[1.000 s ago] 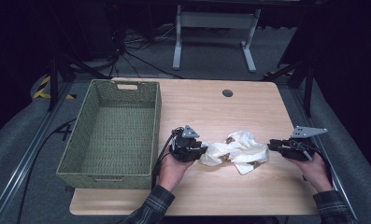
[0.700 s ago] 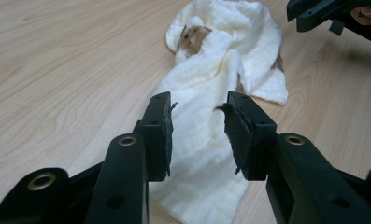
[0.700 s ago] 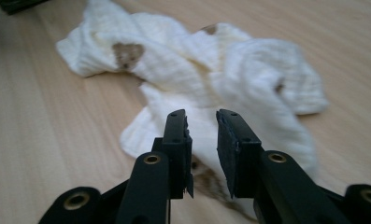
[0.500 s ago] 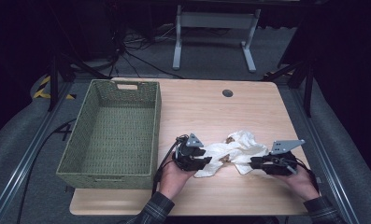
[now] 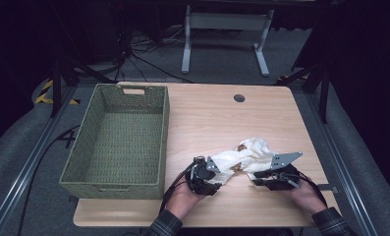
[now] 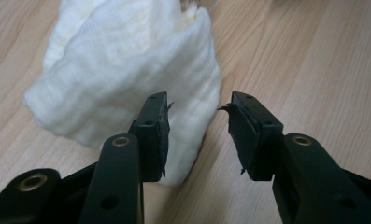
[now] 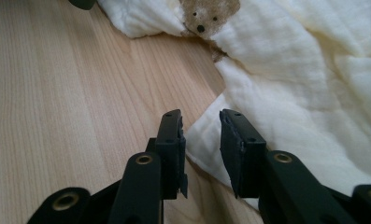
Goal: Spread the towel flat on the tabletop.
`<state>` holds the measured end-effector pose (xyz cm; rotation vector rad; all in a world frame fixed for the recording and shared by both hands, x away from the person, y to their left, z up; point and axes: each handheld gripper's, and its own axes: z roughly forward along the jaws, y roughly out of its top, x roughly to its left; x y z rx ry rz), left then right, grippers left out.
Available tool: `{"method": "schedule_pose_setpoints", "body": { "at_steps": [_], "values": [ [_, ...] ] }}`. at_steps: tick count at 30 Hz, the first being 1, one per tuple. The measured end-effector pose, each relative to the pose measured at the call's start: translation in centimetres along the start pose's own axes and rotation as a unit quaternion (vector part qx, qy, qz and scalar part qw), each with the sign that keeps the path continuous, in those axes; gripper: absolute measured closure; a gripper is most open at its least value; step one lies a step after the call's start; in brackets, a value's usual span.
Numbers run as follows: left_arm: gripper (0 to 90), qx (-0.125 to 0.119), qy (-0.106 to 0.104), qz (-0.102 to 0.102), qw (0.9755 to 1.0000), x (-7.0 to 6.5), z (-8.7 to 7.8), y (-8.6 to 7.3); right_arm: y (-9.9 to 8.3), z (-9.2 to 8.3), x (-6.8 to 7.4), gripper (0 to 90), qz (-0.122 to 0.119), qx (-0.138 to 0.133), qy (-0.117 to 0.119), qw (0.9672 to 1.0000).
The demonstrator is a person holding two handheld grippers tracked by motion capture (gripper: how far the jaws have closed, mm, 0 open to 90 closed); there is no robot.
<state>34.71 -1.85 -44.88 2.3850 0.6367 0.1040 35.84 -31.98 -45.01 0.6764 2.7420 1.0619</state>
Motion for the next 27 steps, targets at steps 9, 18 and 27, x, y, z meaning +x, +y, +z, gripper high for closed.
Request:
{"method": "schedule_pose_setpoints", "body": {
  "at_steps": [9,18,27],
  "values": [
    [68.5,0.016,0.018,0.009,0.9997,0.5,0.2,-0.4,0.0,0.3,0.2,75.1,-0.009,0.007,-0.014,0.9998],
    [86.9,0.01,0.002,-0.027,0.9996,1.7,-0.1,-0.4,-0.2,-0.2,-0.5,86.2,-0.001,0.012,-0.013,0.9998],
    [87.5,-0.034,0.008,-0.049,0.9982,2.5,-1.5,-0.5,-1.6,-3.5,-2.0,86.3,0.033,-0.014,-0.031,0.9989]
  ]
}}
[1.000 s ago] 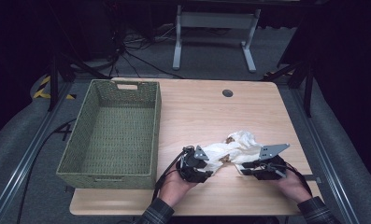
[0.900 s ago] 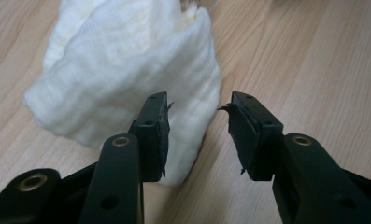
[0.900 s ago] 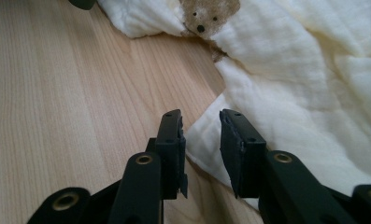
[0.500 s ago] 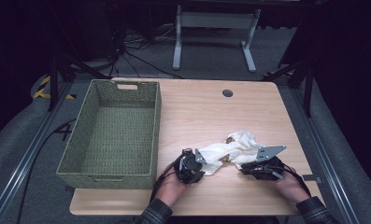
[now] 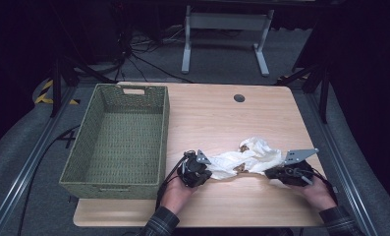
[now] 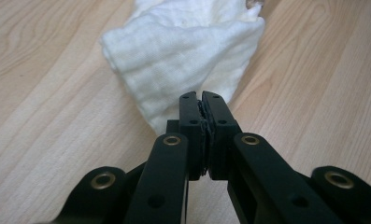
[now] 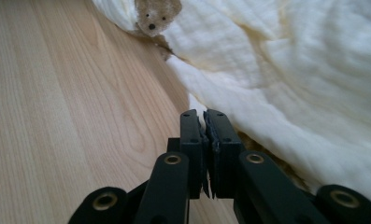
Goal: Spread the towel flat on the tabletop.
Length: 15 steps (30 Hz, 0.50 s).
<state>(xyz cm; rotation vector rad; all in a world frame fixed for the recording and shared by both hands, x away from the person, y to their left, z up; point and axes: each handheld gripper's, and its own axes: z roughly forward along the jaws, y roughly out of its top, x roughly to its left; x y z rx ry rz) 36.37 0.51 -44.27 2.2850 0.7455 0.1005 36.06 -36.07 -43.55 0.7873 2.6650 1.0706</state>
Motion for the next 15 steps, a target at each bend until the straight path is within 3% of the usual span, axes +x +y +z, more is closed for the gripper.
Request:
{"method": "schedule_pose_setpoints", "body": {
  "at_steps": [8,15],
  "values": [
    [87.8,-0.006,0.003,-0.02,0.9998,0.0,-0.3,0.0,-1.2,-2.4,-1.0,86.3,0.017,-0.014,-0.023,0.9995],
    [87.8,-0.013,-0.013,-0.023,0.9995,-1.0,-1.0,0.1,-2.7,-4.3,-1.4,86.3,0.026,-0.021,-0.034,0.9989]
  ]
}}
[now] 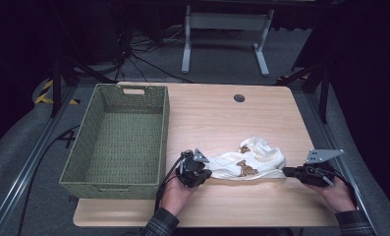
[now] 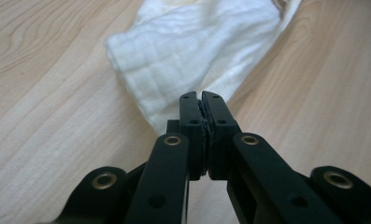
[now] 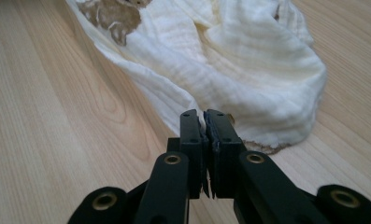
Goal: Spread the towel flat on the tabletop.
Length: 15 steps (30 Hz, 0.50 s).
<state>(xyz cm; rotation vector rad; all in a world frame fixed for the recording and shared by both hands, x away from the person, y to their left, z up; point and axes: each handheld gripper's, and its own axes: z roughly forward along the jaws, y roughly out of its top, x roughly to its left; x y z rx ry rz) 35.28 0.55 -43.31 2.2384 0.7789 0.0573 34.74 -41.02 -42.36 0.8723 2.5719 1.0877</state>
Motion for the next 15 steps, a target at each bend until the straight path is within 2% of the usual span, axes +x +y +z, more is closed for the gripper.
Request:
{"method": "schedule_pose_setpoints", "body": {
  "at_steps": [3,8,12,14,15],
  "values": [
    [87.9,0.002,-0.005,0.006,1.0,-0.7,-0.3,-0.2,-0.7,-0.6,0.0,86.3,0.002,-0.002,-0.002,1.0],
    [87.8,0.02,-0.026,0.005,0.9994,-1.8,-0.3,-1.2,-1.6,-1.3,0.8,86.3,0.002,0.001,0.007,1.0],
    [87.4,0.026,-0.043,0.003,0.9987,-2.5,0.0,-2.2,-2.3,-1.4,1.4,85.9,0.0,0.012,0.018,0.9998],
    [83.3,0.028,-0.039,0.006,0.9988,-2.7,-0.1,-2.3,-2.5,-1.4,1.6,83.5,-0.004,0.018,0.024,0.9995],
    [80.0,0.024,-0.039,0.007,0.9989,-2.7,-0.1,-2.3,-2.6,-1.3,1.8,79.4,-0.002,0.022,0.027,0.9994]
  ]
}}
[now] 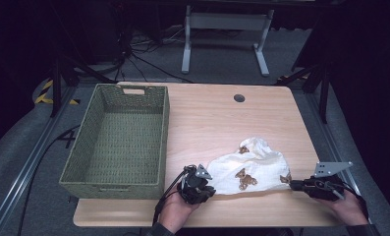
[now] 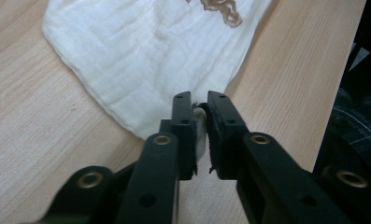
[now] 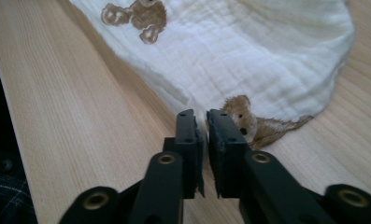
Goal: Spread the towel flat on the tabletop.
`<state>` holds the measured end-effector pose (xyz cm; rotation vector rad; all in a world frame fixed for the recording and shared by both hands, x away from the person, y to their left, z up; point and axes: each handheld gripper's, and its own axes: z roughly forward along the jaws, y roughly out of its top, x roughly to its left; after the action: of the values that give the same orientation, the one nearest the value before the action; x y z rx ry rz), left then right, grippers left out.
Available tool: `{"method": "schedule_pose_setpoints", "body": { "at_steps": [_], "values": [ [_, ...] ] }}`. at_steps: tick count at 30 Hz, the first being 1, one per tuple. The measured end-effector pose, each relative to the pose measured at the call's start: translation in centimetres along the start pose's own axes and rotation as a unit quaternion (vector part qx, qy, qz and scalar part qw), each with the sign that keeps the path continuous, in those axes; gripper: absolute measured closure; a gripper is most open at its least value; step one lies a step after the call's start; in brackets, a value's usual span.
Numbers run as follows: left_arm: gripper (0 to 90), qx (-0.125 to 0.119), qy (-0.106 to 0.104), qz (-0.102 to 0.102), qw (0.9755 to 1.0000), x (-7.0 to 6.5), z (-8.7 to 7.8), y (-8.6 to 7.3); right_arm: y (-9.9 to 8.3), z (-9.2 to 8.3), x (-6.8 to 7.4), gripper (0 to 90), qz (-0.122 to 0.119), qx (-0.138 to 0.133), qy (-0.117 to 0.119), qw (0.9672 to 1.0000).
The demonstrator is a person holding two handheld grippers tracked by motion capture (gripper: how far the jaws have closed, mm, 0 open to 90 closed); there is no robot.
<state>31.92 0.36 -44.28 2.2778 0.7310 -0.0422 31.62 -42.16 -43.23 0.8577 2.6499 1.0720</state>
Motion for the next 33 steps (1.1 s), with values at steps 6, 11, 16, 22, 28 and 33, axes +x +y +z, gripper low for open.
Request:
{"method": "schedule_pose_setpoints", "body": {
  "at_steps": [6,11,16,22,28,33],
  "values": [
    [67.5,-0.019,0.001,0.001,0.9998,0.6,-0.1,1.0,0.5,0.2,-0.1,68.9,-0.003,-0.01,0.003,0.9999],
    [64.6,-0.026,0.015,0.001,0.9996,1.4,0.5,2.3,2.0,0.7,-0.8,66.2,-0.005,-0.023,-0.001,0.9997],
    [62.7,-0.039,0.027,0.003,0.9989,2.7,1.1,4.0,3.8,1.0,-1.7,65.4,-0.008,-0.037,-0.006,0.9993],
    [61.7,-0.048,0.047,0.006,0.9977,4.1,1.8,6.3,6.0,2.0,-3.0,64.6,-0.012,-0.044,-0.013,0.9989],
    [60.0,-0.049,0.051,0.006,0.9975,5.5,3.2,8.0,8.3,3.1,-4.2,63.9,-0.012,-0.052,-0.018,0.9984],
    [58.4,-0.039,0.035,0.009,0.9986,6.3,4.6,8.9,9.7,4.5,-5.4,63.8,-0.007,-0.051,-0.013,0.9986]
  ]
}}
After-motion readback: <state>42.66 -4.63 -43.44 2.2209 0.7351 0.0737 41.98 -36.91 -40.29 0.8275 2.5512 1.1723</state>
